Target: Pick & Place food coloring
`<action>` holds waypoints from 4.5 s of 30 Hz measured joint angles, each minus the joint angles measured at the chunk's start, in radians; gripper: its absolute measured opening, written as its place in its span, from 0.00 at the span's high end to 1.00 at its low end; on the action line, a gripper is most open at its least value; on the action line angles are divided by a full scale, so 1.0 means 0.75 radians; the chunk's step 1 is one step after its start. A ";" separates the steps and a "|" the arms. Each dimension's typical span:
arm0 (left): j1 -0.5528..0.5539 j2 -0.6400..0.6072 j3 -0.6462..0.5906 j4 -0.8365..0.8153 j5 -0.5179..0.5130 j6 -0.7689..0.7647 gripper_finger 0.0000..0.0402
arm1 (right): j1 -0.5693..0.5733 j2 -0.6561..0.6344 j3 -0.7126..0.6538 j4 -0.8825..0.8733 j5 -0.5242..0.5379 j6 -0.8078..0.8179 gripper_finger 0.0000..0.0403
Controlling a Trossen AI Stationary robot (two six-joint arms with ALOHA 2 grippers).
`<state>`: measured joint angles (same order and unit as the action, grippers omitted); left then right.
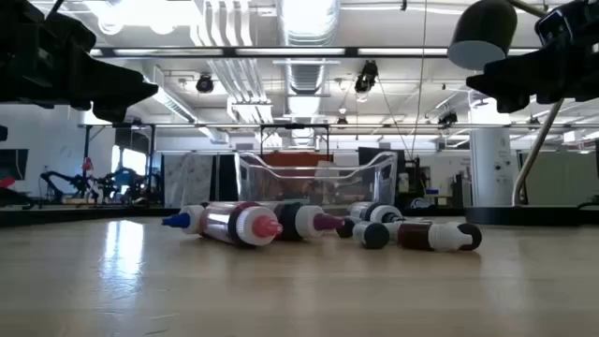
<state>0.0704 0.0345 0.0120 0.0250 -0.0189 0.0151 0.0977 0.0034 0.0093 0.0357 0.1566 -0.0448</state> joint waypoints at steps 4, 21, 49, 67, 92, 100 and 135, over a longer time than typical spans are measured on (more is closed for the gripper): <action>0.000 0.000 0.000 0.000 0.000 0.000 0.58 | 0.000 0.000 0.000 0.000 0.000 0.000 0.48; 0.000 0.000 -0.001 0.000 0.000 -0.001 0.58 | 0.000 0.000 0.000 0.000 0.000 0.000 0.48; 0.000 0.000 0.000 -0.001 0.000 0.000 0.58 | 0.000 0.000 0.001 0.000 0.000 0.000 0.48; 0.000 -0.001 0.000 0.000 0.000 0.000 0.58 | 0.000 0.000 0.000 0.000 0.000 0.000 0.48; 0.000 0.000 -0.001 0.000 0.000 0.000 0.58 | 0.000 0.000 0.001 0.000 -0.001 0.883 0.48; 0.000 0.000 0.000 0.000 0.000 0.000 0.58 | 0.000 0.014 0.000 0.015 0.106 1.403 0.48; 0.000 0.000 0.000 -0.004 0.000 0.000 0.58 | 0.003 0.934 0.277 -0.127 -0.152 1.791 0.48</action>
<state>0.0704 0.0345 0.0120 0.0223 -0.0185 0.0151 0.1001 0.7042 0.2171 -0.0598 0.0423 1.2981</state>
